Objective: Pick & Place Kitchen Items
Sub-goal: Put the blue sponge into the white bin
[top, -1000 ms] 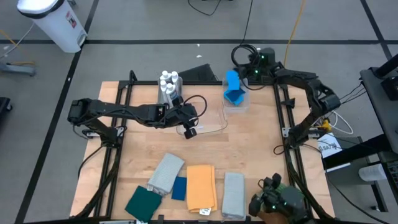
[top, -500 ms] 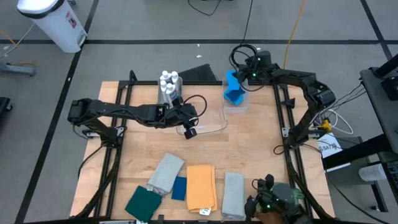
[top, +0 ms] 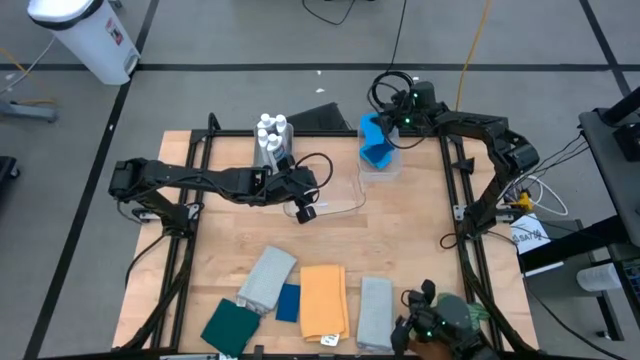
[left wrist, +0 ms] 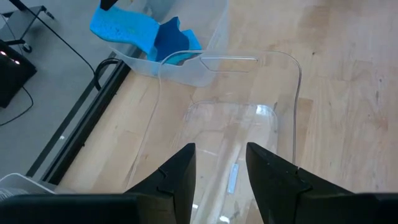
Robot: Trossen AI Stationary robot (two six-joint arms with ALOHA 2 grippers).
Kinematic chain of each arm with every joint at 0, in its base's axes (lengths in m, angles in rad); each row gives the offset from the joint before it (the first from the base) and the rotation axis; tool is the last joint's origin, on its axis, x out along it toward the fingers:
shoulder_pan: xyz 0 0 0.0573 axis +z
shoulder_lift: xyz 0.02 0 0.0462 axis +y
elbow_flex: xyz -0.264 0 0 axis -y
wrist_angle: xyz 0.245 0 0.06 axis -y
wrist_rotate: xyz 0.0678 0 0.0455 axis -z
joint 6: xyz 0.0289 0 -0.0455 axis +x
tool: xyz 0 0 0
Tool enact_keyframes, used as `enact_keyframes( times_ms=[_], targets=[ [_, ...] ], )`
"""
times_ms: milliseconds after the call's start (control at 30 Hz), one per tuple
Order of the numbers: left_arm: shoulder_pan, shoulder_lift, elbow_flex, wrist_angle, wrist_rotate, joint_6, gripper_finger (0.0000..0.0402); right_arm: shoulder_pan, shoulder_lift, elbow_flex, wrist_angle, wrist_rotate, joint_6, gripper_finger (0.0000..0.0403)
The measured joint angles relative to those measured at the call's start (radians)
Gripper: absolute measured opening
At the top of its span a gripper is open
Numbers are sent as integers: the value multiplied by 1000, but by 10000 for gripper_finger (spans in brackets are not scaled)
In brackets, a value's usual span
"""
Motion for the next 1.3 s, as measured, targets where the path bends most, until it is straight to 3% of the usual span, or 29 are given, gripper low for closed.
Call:
enact_keyframes(
  times_ms=[133,500,667,833,1067,1300],
  targets=[
    [0,0,0,0,0,-1,145,7,3,0,-6,81,-48,193],
    [0,0,0,0,-1,0,145,46,4,0,0,72,-71,169],
    [0,0,0,0,0,0,145,58,4,0,0,131,-92,152],
    [0,0,0,0,0,1,145,66,4,0,0,153,-139,108],
    [0,0,0,0,-1,1,145,79,4,0,8,150,-178,10],
    [0,0,0,0,-1,1,145,83,-7,-1,-5,150,-186,1]
  ],
)
